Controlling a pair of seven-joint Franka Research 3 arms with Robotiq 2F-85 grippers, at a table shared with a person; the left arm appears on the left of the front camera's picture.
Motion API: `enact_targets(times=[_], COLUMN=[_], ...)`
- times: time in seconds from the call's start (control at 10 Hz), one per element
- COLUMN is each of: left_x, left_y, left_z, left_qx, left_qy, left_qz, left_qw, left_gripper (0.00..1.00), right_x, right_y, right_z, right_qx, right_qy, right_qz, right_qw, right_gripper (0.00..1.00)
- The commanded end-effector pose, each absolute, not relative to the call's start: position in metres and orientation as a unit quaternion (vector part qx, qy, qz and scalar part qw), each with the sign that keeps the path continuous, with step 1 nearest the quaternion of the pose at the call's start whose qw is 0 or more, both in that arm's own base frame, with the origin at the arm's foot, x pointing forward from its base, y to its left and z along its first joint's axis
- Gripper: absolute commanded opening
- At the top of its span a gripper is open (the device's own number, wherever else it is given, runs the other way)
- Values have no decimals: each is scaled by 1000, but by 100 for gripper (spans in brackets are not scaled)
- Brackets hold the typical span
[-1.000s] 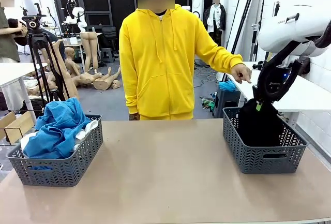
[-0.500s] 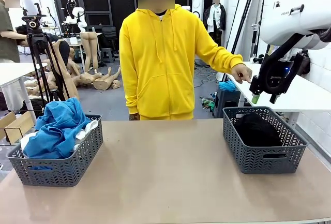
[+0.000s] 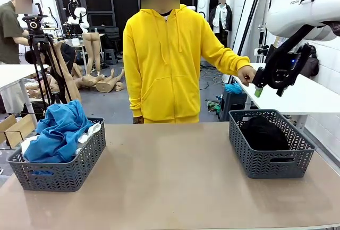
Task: Sort the tops and bottoms.
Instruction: Sort the clothes according to human instructions.
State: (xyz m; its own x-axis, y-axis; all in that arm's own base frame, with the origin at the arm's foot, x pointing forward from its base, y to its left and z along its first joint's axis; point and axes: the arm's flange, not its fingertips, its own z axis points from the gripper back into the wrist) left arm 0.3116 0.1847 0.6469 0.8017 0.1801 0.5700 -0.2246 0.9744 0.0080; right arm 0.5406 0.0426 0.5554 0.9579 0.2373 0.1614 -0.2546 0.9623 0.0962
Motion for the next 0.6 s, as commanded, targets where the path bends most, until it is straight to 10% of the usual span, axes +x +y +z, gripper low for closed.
enact_targets(times=[0.0,0.5], left_x=[311,311], left_y=[185,185], left_z=[647,647], left_qx=[34,34], left_qy=[-298,-298], left_qz=[104,104], left_qw=[948,948], left_gripper=[100,100], right_x=[543,543], right_y=[39,39], right_z=[548,548], right_qx=[60,60], right_qy=[-68,-68], right_qz=[122,122], right_qw=[988,988], right_gripper=[100,100])
